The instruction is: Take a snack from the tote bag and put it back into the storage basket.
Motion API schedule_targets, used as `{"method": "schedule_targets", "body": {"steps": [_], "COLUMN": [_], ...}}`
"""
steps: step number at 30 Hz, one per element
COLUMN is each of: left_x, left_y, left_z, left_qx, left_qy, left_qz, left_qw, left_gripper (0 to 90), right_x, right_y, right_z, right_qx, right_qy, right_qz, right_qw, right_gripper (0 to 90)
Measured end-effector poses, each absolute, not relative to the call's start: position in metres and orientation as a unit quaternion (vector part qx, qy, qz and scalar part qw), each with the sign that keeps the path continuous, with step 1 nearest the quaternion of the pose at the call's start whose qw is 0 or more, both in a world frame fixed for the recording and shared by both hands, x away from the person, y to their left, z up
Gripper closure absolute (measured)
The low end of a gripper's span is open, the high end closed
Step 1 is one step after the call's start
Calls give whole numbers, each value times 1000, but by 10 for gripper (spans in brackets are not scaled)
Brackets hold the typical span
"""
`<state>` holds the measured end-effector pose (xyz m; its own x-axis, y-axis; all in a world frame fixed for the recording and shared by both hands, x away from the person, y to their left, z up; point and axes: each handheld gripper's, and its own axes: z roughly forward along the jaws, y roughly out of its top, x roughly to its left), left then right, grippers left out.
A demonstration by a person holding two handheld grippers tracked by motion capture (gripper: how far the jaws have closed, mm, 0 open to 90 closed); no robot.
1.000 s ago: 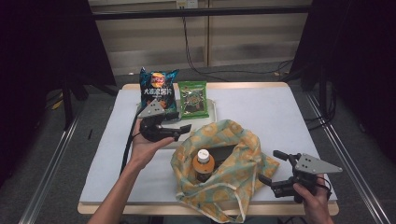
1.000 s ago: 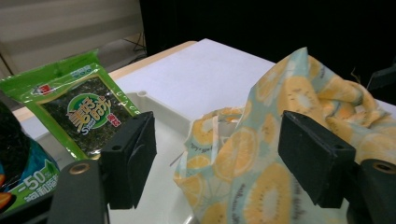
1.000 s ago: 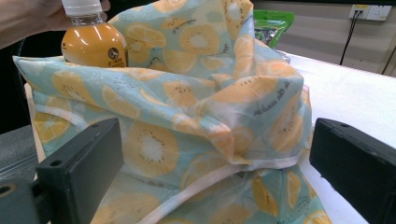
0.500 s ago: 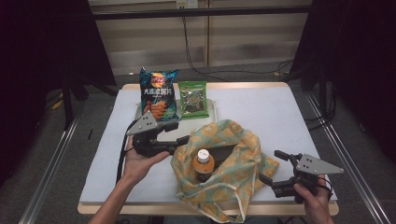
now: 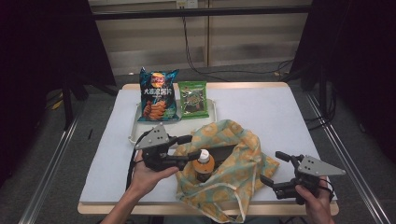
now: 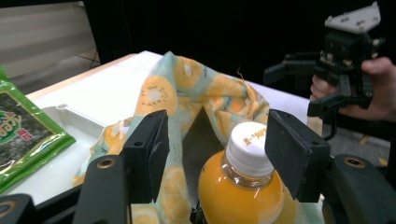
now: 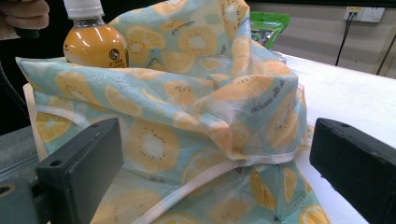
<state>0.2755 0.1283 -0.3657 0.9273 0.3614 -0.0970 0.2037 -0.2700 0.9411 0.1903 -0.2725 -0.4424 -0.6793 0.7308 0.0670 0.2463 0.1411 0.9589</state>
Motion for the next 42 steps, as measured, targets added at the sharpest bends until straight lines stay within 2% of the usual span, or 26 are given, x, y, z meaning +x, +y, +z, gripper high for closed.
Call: {"method": "schedule_targets", "body": {"steps": [6, 9, 14, 19, 35, 38, 42], "left_x": [272, 273, 274, 279, 284, 282, 284], "left_y": [125, 124, 118, 113, 98, 98, 99], "left_z": [-367, -367, -372, -376, -391, -393, -400], "left_qx": [796, 793, 805, 811, 824, 823, 830], "left_qy": [166, 158, 135, 122, 113, 113, 114], "left_qz": [60, 37, 30, 17, 13, 15, 5], "left_qw": [579, 587, 577, 572, 555, 556, 546], "left_gripper": [398, 399, 448, 448, 506, 478, 348], "right_x": [190, 191, 191, 191, 190, 190, 190], "right_y": [-271, -270, -270, -269, -269, -269, -270], "right_z": [-443, -443, -443, -444, -444, -444, -444], "right_qx": [334, 333, 335, 335, 333, 334, 335], "right_qy": [728, 728, 727, 728, 729, 729, 728], "right_qz": [560, 560, 561, 560, 560, 559, 560], "right_qw": [212, 214, 213, 211, 211, 211, 211], "right_gripper": [23, 23, 23, 23, 23, 23, 22]}}
